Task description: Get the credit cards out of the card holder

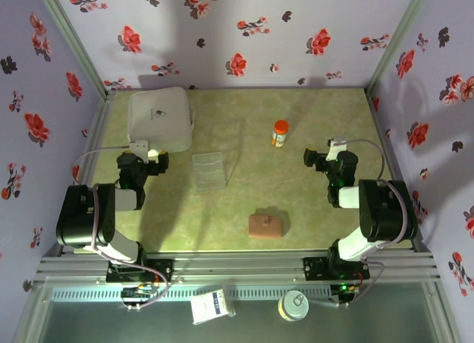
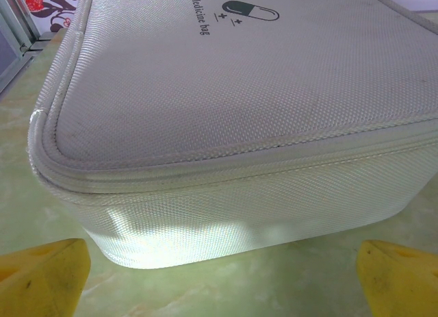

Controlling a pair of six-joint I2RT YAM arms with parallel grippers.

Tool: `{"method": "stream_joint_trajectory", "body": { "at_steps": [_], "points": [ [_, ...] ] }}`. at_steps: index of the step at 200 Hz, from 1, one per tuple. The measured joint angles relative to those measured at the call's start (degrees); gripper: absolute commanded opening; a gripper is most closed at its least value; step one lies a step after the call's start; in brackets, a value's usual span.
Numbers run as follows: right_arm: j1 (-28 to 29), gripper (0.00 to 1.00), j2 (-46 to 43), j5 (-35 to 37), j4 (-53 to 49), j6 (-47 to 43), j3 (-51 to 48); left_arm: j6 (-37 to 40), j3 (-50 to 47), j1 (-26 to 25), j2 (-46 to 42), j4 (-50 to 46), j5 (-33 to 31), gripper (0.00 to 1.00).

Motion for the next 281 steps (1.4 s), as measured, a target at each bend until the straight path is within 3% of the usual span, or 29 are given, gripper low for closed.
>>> {"method": "stream_joint_trajectory", "body": {
  "at_steps": [134, 169, 225, 281],
  "points": [
    [0.0, 0.99, 0.0, 1.9, -0.1, 0.0, 0.0, -0.1, 0.0, 0.0, -0.1, 0.0, -1.8, 1.0],
    [0.0, 0.99, -4.1, 1.9, -8.0, 0.0, 1.6, -0.3, 0.0, -0.2, -4.9, -3.4, -4.5, 1.0],
    [1.7, 0.99, -12.6, 2.3, -22.4, 0.7, 7.5, -6.0, 9.3, -2.9, -13.7, -22.8, -12.3, 1.0],
    [5.8, 0.94, -18.8, 2.2, -42.1, 8.1, 14.1, -21.4, 18.9, -5.3, -14.6, -45.4, -7.6, 0.99]
  ]
}}
